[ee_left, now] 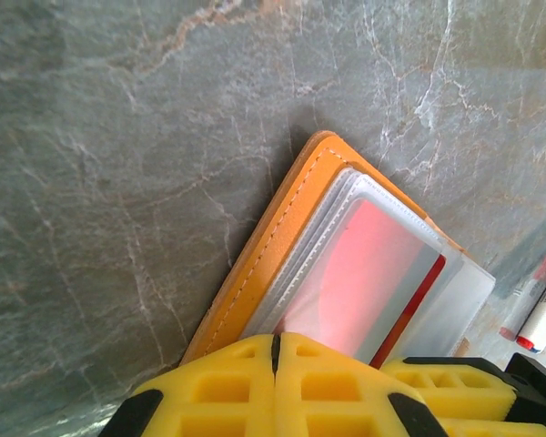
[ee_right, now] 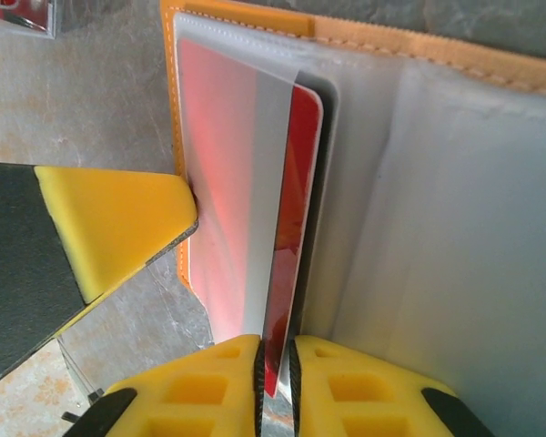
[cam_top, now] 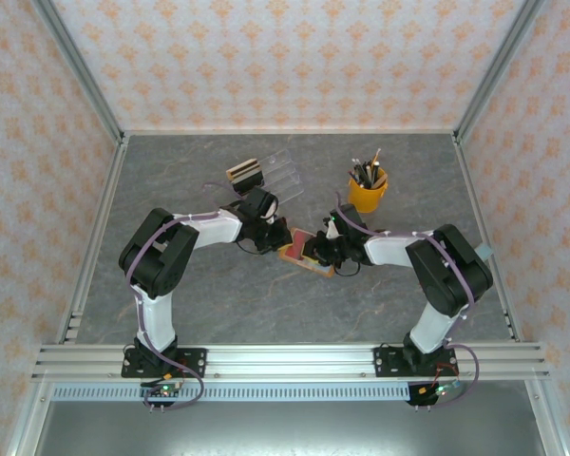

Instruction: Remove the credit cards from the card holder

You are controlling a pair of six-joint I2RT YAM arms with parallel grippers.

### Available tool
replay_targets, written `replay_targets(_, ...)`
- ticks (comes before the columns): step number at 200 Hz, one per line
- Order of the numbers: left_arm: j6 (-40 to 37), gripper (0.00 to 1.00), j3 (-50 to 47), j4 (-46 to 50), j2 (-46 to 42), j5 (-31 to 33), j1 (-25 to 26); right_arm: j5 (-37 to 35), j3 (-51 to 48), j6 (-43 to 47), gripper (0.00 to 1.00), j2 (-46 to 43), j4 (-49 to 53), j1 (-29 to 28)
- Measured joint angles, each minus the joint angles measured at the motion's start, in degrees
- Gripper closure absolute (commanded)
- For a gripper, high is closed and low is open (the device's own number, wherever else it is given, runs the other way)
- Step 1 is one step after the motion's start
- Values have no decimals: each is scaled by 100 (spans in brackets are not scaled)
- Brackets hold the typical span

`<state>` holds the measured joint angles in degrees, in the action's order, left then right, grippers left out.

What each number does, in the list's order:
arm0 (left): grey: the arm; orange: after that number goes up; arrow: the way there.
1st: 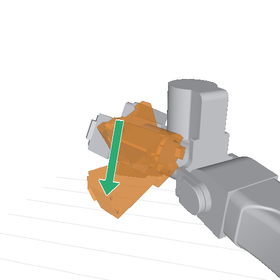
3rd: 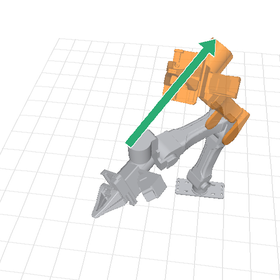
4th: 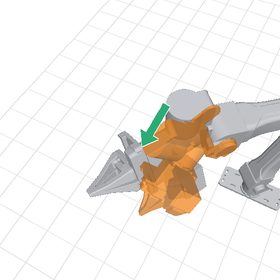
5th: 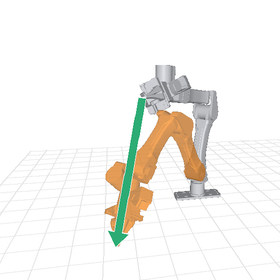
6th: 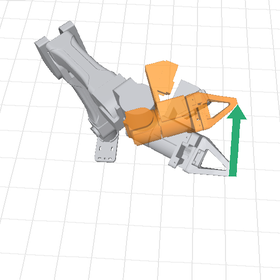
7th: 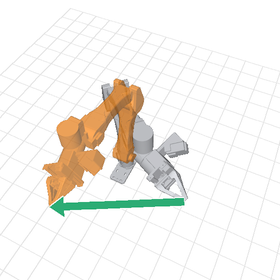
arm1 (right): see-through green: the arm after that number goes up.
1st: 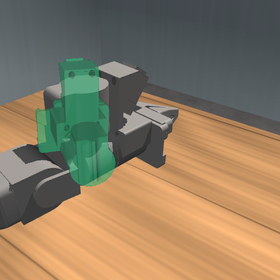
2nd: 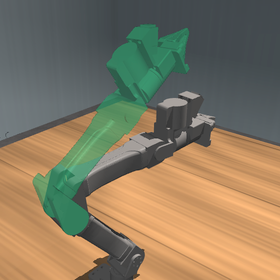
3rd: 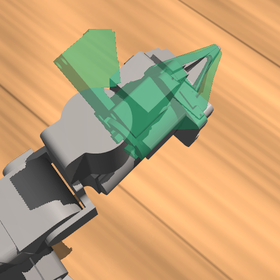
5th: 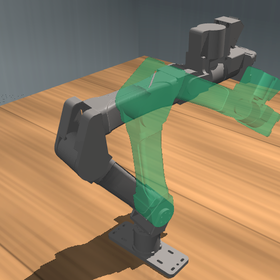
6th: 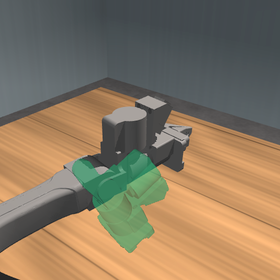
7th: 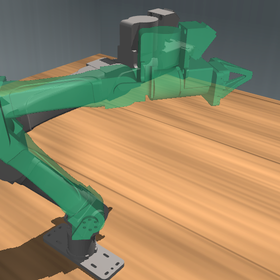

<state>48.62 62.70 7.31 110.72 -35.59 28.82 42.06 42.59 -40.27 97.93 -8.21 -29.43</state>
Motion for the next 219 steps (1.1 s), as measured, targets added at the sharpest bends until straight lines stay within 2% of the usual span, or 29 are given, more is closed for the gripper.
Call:
replay_targets(102, 107, 100, -210, -332, -79, 20, -48, -221, -103, -286, 85, 52, -437, 0)
replay_targets(164, 264, 100, -463, -721, -151, 2, -76, -219, -127, -479, 86, 264, -1220, 0)
replay_targets(219, 254, 100, -352, -525, -157, 26, -79, -267, -146, -426, 87, 201, -1224, 0)
